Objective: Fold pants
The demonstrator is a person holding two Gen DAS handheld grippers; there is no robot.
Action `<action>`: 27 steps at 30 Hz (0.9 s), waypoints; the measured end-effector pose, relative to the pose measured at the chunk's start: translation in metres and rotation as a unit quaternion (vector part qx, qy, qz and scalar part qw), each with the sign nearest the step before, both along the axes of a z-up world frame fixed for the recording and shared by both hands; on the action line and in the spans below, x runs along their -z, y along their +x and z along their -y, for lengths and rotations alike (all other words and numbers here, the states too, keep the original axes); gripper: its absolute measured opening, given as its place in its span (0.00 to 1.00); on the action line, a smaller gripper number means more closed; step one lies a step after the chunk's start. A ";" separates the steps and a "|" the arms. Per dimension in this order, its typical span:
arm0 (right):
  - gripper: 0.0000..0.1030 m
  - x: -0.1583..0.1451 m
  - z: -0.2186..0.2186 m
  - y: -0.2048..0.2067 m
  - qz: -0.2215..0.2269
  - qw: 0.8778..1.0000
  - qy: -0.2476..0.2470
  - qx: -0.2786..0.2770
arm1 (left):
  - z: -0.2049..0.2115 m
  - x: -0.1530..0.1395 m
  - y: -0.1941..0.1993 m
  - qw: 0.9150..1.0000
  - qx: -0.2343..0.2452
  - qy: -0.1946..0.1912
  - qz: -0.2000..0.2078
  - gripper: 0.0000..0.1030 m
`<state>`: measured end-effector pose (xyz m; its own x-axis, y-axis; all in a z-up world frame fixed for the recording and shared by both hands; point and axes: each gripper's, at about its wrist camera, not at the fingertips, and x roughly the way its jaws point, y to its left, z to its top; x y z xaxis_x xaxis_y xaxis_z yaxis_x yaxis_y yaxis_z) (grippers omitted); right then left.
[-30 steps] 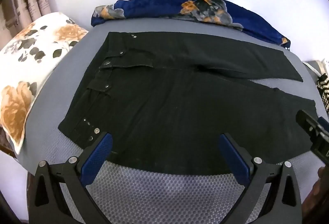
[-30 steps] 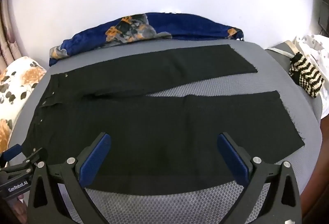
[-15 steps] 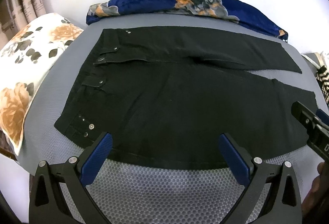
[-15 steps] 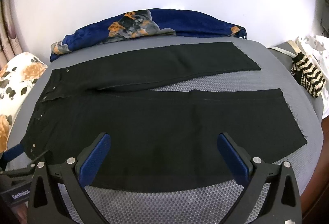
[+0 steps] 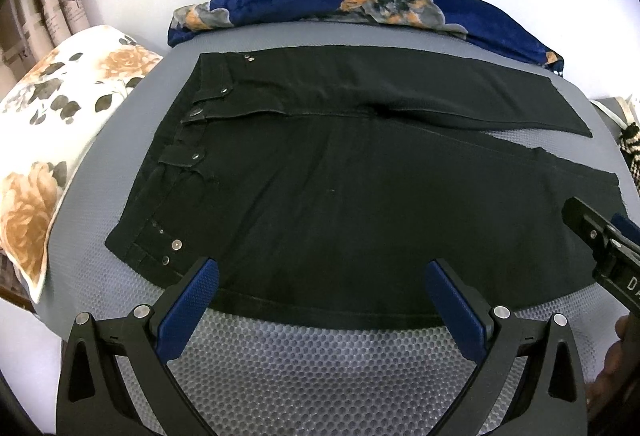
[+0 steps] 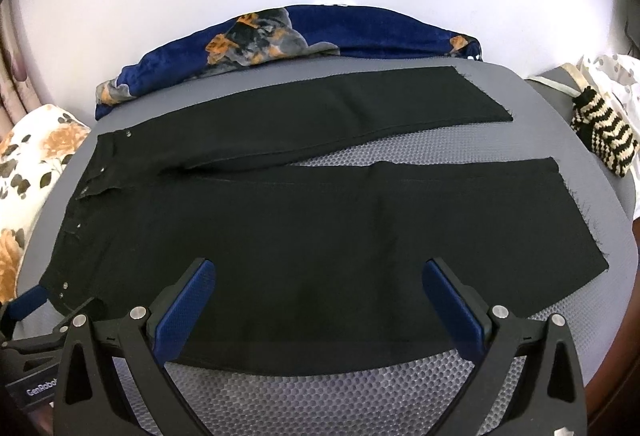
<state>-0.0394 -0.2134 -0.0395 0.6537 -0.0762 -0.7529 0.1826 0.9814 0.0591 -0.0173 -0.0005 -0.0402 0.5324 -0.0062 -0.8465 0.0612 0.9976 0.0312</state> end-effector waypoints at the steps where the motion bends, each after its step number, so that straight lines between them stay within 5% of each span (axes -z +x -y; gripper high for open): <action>1: 1.00 0.000 -0.001 0.000 0.000 1.000 -0.003 0.000 | 0.000 0.001 0.001 1.000 0.000 0.001 -0.001 0.99; 27: 1.00 0.003 0.000 0.003 -0.011 1.000 -0.011 0.000 | 0.002 0.006 -0.001 1.000 0.001 0.002 -0.014 0.99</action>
